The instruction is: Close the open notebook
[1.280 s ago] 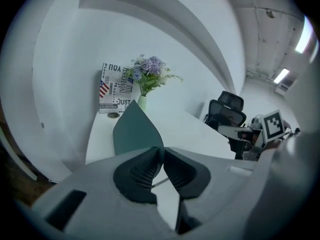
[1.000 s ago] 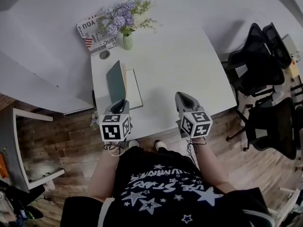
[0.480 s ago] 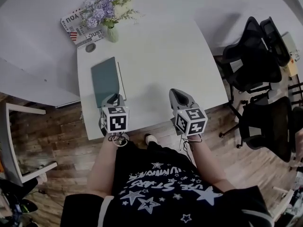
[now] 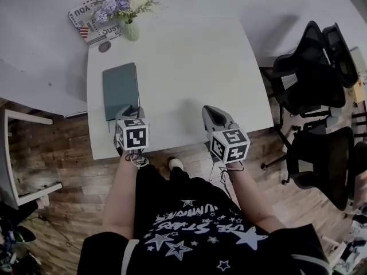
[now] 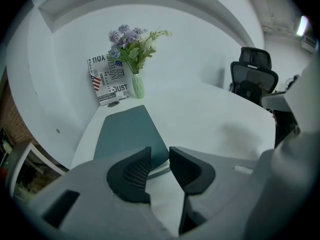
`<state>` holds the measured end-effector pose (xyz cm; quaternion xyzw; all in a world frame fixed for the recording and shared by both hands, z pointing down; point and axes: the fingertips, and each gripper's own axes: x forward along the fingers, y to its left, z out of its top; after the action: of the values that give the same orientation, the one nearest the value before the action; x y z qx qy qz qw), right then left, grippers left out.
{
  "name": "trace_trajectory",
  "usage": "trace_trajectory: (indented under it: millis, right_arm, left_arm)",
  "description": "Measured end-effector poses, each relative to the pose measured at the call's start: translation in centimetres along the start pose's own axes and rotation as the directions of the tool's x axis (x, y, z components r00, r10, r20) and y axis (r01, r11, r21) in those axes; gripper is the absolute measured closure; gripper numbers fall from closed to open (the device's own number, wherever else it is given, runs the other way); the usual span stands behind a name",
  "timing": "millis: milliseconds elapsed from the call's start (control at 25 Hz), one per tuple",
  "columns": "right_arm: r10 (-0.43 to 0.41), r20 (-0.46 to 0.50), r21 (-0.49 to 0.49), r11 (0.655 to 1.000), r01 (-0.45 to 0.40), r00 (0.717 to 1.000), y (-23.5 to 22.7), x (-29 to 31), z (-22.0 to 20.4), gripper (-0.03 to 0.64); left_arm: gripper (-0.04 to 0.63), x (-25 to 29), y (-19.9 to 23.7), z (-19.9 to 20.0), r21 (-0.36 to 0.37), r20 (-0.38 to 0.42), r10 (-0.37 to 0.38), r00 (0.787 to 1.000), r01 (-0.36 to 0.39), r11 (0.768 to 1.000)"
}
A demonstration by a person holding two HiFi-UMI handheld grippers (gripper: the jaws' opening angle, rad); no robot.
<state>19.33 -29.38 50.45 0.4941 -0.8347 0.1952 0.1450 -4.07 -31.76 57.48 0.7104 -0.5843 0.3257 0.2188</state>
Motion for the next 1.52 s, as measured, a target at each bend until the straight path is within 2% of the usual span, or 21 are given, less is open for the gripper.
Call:
trace_trajectory:
  millis: [160,240,600,720,880,1520]
  right_arm:
    - [0.01,0.008,-0.013,1.0,-0.01,1.0,-0.2,0.0,-0.1,0.614]
    - [0.013,0.012,-0.026,1.0,-0.013,1.0,-0.1,0.0,-0.1,0.614]
    - [0.078,0.064,-0.021,0.997,-0.076,0.995,2.3,-0.3,1.4,0.615]
    - [0.091,0.067,-0.043,0.995,-0.088,0.994,4.0,-1.0,1.6,0.615]
    - [0.101,0.065,-0.062,0.993,-0.097,0.993,6.6,-2.8,1.2,0.615]
    - [0.089,0.107,-0.098,0.992,-0.079,0.99,14.5,-12.8,-2.0,0.615]
  left_arm:
    - [0.383,-0.1,-0.9,-0.2,-0.011,0.005,-0.015,1.0,0.015,1.0]
    - [0.364,-0.7,-1.2,-0.4,-0.02,0.016,-0.022,1.0,0.022,1.0]
    - [0.356,-7.4,-1.6,-0.3,-0.086,0.137,-0.033,0.99,0.045,0.995]
    - [0.399,-10.0,-1.1,-1.3,-0.109,0.183,-0.008,0.983,0.029,0.994]
    - [0.415,-12.8,-1.3,-3.5,-0.13,0.194,-0.036,0.98,0.062,0.99]
    - [0.566,-24.4,-2.4,-11.1,-0.111,0.275,-0.056,0.96,0.089,0.99]
